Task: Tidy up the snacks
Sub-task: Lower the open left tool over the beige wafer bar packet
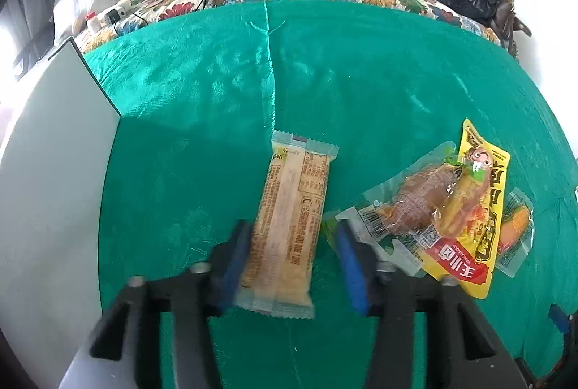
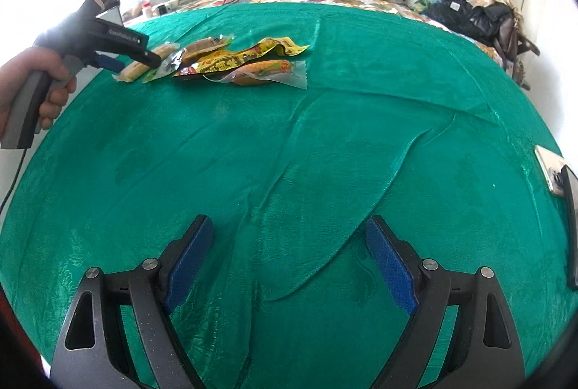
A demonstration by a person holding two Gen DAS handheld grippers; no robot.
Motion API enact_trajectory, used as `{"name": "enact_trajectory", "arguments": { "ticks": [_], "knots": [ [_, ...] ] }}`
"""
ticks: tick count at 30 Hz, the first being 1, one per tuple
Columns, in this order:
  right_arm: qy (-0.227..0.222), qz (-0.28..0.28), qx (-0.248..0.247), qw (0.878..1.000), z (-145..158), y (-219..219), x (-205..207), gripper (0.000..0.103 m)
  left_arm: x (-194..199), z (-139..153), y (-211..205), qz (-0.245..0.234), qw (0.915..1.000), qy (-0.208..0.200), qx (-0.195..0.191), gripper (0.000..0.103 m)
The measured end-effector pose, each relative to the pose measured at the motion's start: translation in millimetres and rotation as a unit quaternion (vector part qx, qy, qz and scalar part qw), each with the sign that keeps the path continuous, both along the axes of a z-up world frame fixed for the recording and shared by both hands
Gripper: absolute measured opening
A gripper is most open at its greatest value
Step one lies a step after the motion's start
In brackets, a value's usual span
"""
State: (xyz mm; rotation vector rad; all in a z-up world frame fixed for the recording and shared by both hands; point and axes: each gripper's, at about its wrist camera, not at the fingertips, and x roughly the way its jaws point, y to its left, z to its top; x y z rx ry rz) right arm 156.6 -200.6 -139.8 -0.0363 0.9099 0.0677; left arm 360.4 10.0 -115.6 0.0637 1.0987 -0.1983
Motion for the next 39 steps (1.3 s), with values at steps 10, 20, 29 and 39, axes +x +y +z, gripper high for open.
{"name": "enact_trajectory", "arguments": {
  "ticks": [10,20,29,39],
  "knots": [
    [0.001,0.000,0.000,1.000,-0.1,-0.3,0.2,0.089,-115.4,-1.9,29.5,0.051,0.9974,0.003,-0.051,0.024],
    [0.000,-0.002,0.000,1.000,0.0,-1.4,-0.3,0.089,-174.6,-12.0,27.4,0.071,0.9966,-0.029,-0.030,0.091],
    [-0.001,-0.008,0.000,1.000,-0.2,-2.3,-2.3,0.089,-169.6,-21.3,22.6,0.033,0.9966,-0.075,0.009,0.103],
    [0.000,-0.010,-0.001,1.000,0.5,-2.8,-2.0,0.089,-166.7,-20.9,24.1,0.032,0.9965,-0.076,0.005,0.103]
  ]
}}
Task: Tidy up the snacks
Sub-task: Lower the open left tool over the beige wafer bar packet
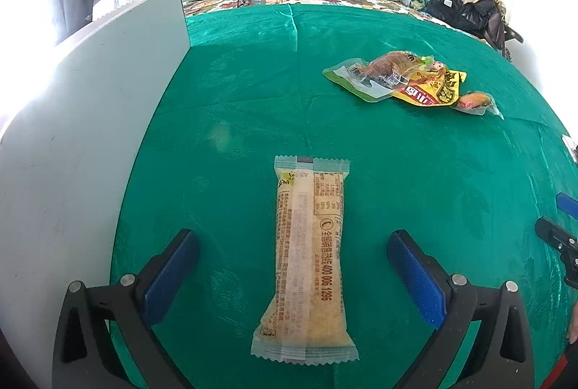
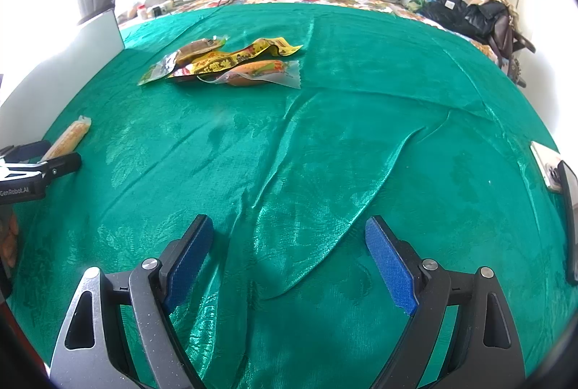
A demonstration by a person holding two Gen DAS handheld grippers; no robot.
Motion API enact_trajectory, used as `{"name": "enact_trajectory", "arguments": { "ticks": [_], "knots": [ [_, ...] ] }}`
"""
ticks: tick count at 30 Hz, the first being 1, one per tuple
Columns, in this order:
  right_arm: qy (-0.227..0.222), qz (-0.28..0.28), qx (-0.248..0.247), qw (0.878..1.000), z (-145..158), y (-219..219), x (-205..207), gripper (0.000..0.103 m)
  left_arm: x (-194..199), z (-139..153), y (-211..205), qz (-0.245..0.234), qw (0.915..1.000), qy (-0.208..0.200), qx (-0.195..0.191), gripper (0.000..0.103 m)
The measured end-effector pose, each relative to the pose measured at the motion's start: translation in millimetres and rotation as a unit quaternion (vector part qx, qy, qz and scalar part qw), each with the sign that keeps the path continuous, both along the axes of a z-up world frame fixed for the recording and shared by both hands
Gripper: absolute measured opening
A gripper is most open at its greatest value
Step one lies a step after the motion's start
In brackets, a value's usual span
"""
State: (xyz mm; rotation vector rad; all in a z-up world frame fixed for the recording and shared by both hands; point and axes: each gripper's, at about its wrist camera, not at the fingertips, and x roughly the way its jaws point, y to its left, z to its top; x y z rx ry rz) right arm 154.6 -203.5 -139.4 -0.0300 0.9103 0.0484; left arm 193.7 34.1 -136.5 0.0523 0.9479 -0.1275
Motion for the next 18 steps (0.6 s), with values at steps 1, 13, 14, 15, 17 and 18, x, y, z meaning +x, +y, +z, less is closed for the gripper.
{"name": "enact_trajectory", "arguments": {
  "ticks": [1,13,14,15,17,18],
  "knots": [
    [0.000,0.000,0.000,1.000,0.1,0.0,0.0,0.089,0.0,0.0,0.0,0.000,1.0000,0.000,0.000,0.103],
    [0.006,0.004,0.000,1.000,-0.2,-0.3,0.2,0.093,0.2,-0.5,0.4,0.000,1.0000,0.000,0.000,0.103],
    [0.007,0.005,0.000,1.000,-0.3,0.1,0.0,0.094,0.3,-0.4,0.7,0.000,1.0000,0.000,0.000,0.103],
    [0.007,0.007,0.001,1.000,-0.2,0.5,-0.4,0.094,0.4,-0.3,1.1,0.000,1.0000,0.000,0.000,0.103],
    [0.016,0.019,0.003,1.000,0.0,0.2,2.5,0.094,0.4,-0.5,0.9,0.000,1.0000,0.000,0.000,0.103],
    [0.024,0.026,0.010,0.999,1.6,-1.5,5.0,0.094,0.3,-0.7,0.6,0.000,1.0000,0.000,0.000,0.103]
  ]
}}
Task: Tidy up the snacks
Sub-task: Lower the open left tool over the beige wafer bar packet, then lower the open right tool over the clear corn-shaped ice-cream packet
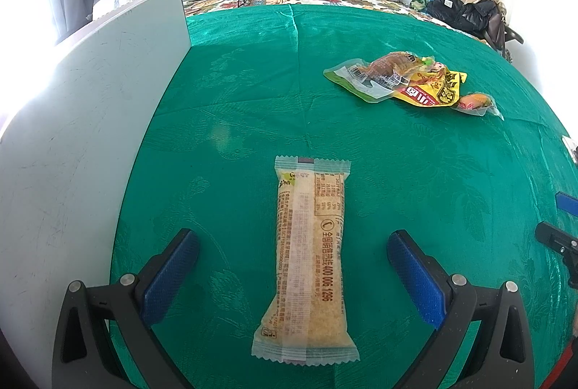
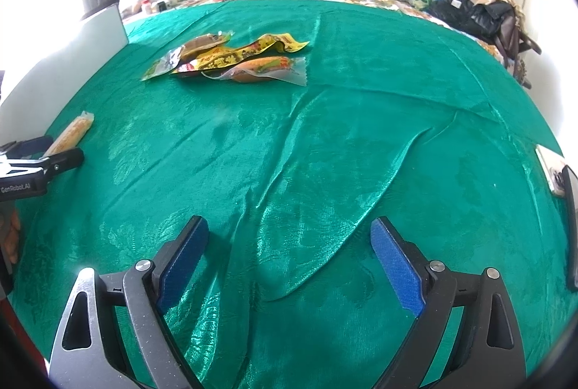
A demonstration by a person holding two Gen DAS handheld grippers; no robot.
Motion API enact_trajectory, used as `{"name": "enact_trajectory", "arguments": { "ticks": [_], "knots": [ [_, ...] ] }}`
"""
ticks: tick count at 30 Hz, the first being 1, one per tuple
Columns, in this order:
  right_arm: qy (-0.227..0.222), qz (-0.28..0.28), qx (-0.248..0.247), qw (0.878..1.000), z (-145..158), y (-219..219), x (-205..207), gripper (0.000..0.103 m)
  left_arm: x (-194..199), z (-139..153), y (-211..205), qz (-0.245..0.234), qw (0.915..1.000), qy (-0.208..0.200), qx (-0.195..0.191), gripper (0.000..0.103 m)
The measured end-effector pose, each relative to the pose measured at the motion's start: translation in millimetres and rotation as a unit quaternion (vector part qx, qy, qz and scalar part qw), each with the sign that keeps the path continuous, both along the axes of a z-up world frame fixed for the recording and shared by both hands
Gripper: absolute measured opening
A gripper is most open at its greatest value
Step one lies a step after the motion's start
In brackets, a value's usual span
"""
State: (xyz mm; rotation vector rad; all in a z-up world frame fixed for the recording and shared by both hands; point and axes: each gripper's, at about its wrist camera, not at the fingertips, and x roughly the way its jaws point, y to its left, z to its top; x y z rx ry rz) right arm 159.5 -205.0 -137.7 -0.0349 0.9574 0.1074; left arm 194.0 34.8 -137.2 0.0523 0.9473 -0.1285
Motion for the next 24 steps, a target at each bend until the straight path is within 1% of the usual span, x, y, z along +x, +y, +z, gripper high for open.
{"name": "enact_trajectory", "arguments": {
  "ticks": [2,3,6,7,8,10,11,13,15,17,19,21,22,23,24],
  "knots": [
    [0.008,0.001,0.052,0.999,6.5,-10.2,7.2,0.091,0.3,0.4,1.1,0.000,1.0000,0.000,0.000,0.103],
    [0.011,-0.008,0.082,0.997,11.0,-17.6,13.2,0.090,0.1,-0.1,0.1,0.000,1.0000,0.000,0.000,0.103],
    [0.021,-0.054,0.131,0.990,27.0,-37.5,42.2,0.090,0.1,-0.2,0.1,0.000,1.0000,0.000,0.000,0.103],
    [0.019,-0.061,0.135,0.989,33.1,-40.6,53.8,0.090,0.3,0.1,0.8,0.000,1.0000,0.000,0.000,0.103],
    [0.019,-0.057,0.126,0.990,39.7,-41.0,68.1,0.090,0.3,0.2,1.1,0.000,1.0000,0.000,0.000,0.103],
    [0.034,-0.036,0.091,0.995,46.4,-37.0,100.1,0.090,0.3,0.0,0.8,0.000,1.0000,0.000,0.000,0.103],
    [0.042,-0.031,0.089,0.995,47.5,-36.8,113.1,0.090,0.1,-0.3,0.3,0.000,1.0000,0.000,0.000,0.103],
    [0.053,-0.039,0.116,0.991,48.3,-43.6,135.9,0.089,0.1,-0.5,0.1,0.000,1.0000,0.000,0.000,0.103],
    [0.062,-0.061,0.166,0.982,43.9,-49.4,151.2,0.089,0.1,-0.5,0.2,0.000,1.0000,0.000,0.000,0.103],
    [0.074,-0.083,0.203,0.973,33.6,-50.8,158.6,0.089,0.1,-0.4,0.5,0.000,1.0000,0.000,0.000,0.103],
    [0.088,-0.081,0.231,0.966,24.1,-46.6,160.9,0.089,0.0,-0.7,0.3,0.000,1.0000,0.000,0.000,0.103],
    [0.110,-0.052,0.259,0.958,17.2,-38.9,157.8,0.080,1.1,-0.6,0.0,0.000,1.0000,0.000,0.000,0.103],
    [0.126,-0.026,0.274,0.953,15.4,-35.7,152.9,0.076,1.1,-0.6,0.0,0.000,1.0000,0.000,0.000,0.103],
    [0.148,0.014,0.299,0.943,13.5,-31.6,145.1,0.071,1.2,-0.6,0.2,0.000,1.0000,0.000,0.000,0.103],
    [0.177,0.068,0.327,0.926,11.5,-26.2,133.8,0.068,1.2,-0.7,0.2,0.000,1.0000,0.000,0.000,0.103]
  ]
}}
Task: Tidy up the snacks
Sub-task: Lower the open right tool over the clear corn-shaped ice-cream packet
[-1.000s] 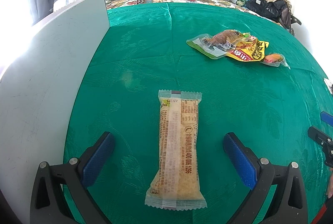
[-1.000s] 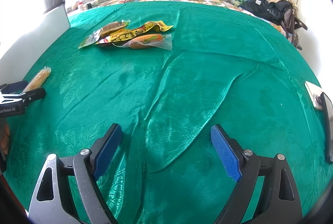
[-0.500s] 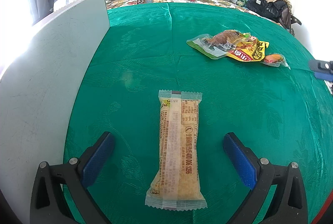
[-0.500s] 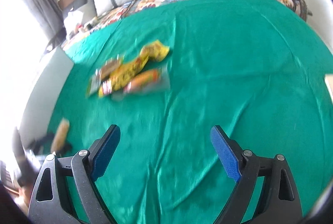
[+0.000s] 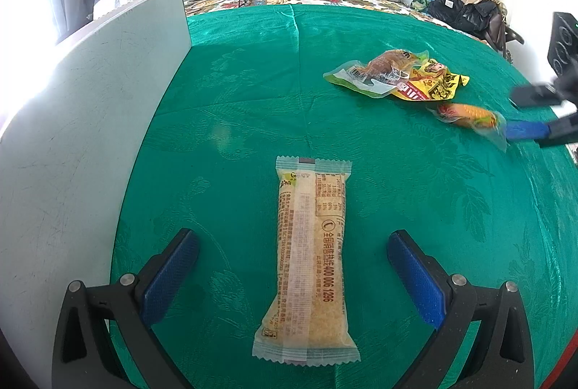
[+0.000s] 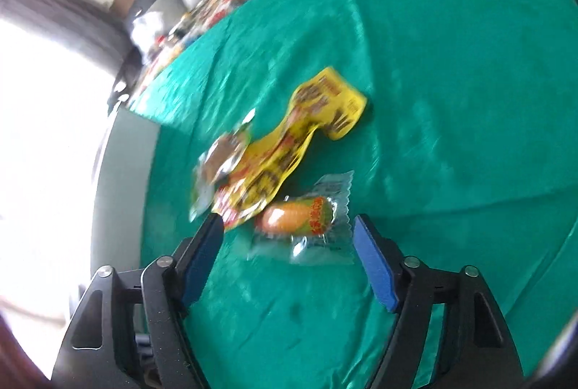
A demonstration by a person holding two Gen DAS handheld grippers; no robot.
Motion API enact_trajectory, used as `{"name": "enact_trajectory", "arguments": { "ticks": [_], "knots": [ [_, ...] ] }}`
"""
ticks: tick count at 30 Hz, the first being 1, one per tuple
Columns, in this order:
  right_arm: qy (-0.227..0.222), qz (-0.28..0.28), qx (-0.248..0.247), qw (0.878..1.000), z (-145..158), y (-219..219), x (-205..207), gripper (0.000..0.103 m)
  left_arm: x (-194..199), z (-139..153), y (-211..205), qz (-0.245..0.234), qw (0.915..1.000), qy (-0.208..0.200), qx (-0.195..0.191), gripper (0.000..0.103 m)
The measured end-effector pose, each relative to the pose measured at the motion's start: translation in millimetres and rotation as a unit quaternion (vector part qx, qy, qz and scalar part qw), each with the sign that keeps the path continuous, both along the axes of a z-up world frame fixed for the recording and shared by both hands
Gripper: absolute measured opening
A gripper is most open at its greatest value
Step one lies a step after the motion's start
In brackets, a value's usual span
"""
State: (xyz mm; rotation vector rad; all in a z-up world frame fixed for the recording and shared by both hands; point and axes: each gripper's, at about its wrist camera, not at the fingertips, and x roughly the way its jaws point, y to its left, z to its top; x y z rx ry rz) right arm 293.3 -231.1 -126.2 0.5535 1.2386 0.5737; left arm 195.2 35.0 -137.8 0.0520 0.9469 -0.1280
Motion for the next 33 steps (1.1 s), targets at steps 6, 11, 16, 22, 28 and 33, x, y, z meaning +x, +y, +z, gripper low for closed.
{"name": "enact_trajectory", "arguments": {
  "ticks": [6,11,16,22,28,33],
  "knots": [
    [-0.106,0.148,-0.223,0.958,23.3,26.9,-63.7,0.068,0.0,-0.2,0.0,0.000,1.0000,0.000,0.000,0.103],
    [-0.133,0.119,-0.210,0.961,25.5,50.1,-40.9,0.072,0.2,-0.3,0.2,0.000,1.0000,0.000,0.000,0.103],
    [-0.110,0.078,-0.253,0.958,8.1,93.7,-4.8,0.072,0.3,-0.5,0.0,0.000,1.0000,0.000,0.000,0.103],
    [-0.142,0.106,-0.332,0.926,-0.1,120.0,-26.6,0.050,0.4,-0.8,0.0,0.000,1.0000,0.000,0.000,0.103],
    [-0.137,0.071,-0.325,0.933,11.7,78.0,-69.9,0.040,0.5,-0.9,0.0,0.000,1.0000,0.000,0.000,0.103],
    [-0.165,-0.012,-0.308,0.937,21.8,44.3,-123.0,0.040,0.8,-0.8,0.4,0.000,1.0000,0.000,0.000,0.103]
  ]
}}
